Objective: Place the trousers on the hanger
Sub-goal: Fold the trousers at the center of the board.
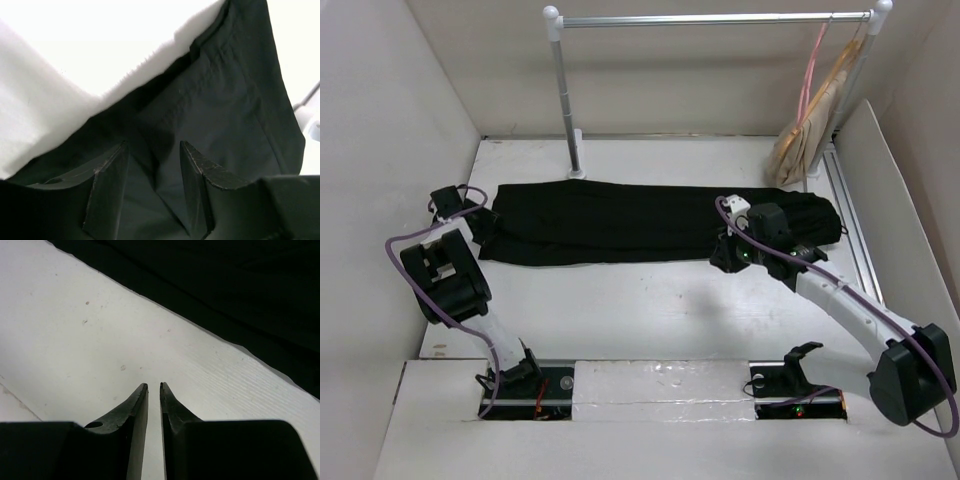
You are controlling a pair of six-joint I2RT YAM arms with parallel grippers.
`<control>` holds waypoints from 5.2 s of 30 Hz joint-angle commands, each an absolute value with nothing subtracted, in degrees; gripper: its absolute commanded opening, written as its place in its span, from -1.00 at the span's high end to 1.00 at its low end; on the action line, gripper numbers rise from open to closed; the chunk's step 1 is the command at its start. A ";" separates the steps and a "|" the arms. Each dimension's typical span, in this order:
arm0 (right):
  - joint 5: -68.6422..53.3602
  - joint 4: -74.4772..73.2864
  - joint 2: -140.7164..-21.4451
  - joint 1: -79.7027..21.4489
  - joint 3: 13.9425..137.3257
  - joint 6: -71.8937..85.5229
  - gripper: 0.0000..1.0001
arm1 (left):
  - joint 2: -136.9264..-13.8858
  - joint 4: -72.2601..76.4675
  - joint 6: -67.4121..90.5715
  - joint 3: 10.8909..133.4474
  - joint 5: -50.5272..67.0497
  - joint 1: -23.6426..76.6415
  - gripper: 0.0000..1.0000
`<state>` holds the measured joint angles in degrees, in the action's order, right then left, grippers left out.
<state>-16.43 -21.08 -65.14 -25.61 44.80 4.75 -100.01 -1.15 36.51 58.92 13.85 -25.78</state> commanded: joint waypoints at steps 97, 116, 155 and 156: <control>-21.53 -44.03 -53.70 37.02 32.16 0.70 0.29 | -71.28 -24.51 39.81 39.72 -1.67 -20.21 -0.30; -15.74 -39.29 -62.06 36.29 44.22 6.06 -1.00 | -67.67 -13.89 40.43 49.65 0.80 12.77 -0.45; -19.60 -35.59 -60.74 40.17 66.86 4.66 1.00 | -80.32 -5.54 46.74 36.81 10.46 35.03 -0.49; -19.34 -36.90 -60.12 38.16 67.67 4.14 1.00 | -81.12 -5.45 47.80 38.04 10.72 37.24 -0.50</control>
<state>-18.00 -31.81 -61.12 40.84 64.29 8.49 -78.61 -2.57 43.62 35.81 8.93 32.08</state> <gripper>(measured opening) 0.145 0.744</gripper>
